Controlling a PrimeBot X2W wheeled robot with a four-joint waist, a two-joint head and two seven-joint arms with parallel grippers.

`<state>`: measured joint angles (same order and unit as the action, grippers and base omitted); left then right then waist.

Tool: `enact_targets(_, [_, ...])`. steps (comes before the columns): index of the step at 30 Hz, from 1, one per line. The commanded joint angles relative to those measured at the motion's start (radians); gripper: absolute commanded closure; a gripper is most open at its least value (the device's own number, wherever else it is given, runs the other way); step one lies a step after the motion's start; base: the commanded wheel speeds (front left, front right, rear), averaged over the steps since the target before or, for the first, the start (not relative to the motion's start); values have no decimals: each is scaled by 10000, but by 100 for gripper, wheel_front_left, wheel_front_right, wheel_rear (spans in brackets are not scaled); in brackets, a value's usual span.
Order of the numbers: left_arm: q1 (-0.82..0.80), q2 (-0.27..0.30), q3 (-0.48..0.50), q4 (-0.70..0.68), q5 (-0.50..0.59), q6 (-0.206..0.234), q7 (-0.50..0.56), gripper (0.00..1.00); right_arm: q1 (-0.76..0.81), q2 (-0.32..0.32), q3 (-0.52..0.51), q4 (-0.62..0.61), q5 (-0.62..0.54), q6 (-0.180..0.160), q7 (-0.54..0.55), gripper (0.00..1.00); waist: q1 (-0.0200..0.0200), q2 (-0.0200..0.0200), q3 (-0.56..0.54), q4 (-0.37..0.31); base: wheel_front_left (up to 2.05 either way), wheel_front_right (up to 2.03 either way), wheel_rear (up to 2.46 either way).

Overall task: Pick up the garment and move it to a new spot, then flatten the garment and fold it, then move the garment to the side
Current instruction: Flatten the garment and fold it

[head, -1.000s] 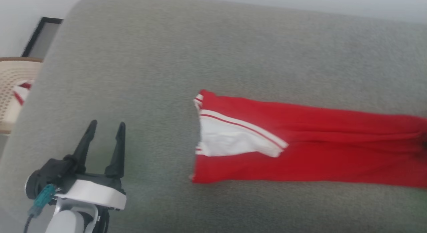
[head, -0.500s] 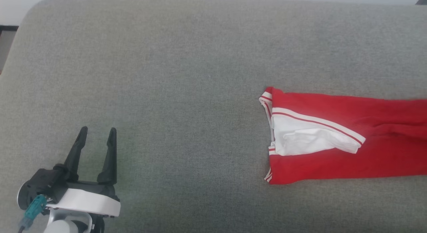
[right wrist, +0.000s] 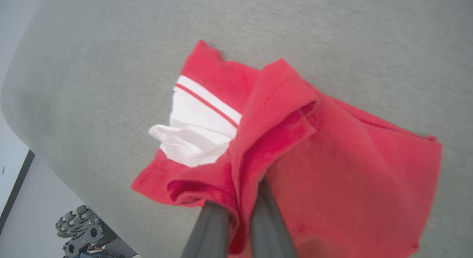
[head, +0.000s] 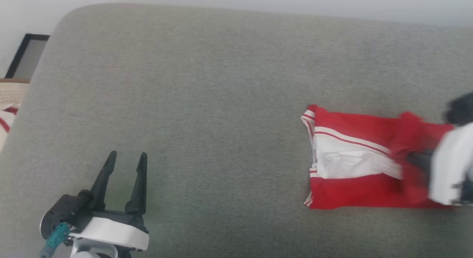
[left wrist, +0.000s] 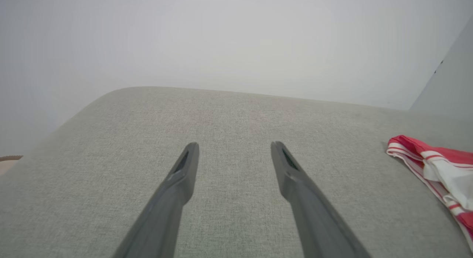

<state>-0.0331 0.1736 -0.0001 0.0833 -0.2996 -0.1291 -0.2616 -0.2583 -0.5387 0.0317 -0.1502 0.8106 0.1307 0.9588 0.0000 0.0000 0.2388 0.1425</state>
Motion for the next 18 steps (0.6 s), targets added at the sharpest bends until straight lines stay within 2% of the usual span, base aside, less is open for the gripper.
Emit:
enact_targets(1, [67,-39,-8,-3,-62,-17,-43,0,-184,105,175,-49,-43,-1,24,100,0,0,-13,113,0,0,0])
enact_targets(7, [-112,-133,-186,96,-133,-17,-42,0,-974,521,1603,480,-361,-1,-129,100,0,0,55,486,0,0,0])
enact_targets(15, [-308,-266,-339,229,-202,-17,-42,0,-1686,620,2631,1910,-396,0,-989,100,0,0,120,721,0,0,0])
enact_targets(16, [-306,-273,-332,250,-210,-17,-42,0,-1726,574,2782,2038,-356,-1,-1036,87,0,0,109,714,0,0,0])
enact_targets(17, [-297,-271,-351,287,-210,-17,-42,0,-1770,531,2898,2122,-310,-1,-1132,58,0,0,86,700,0,0,0])
enact_targets(18, [-303,-253,-376,313,-220,-17,-42,0,-1809,539,2945,2227,-221,-1,-1249,4,0,0,56,668,0,0,0])
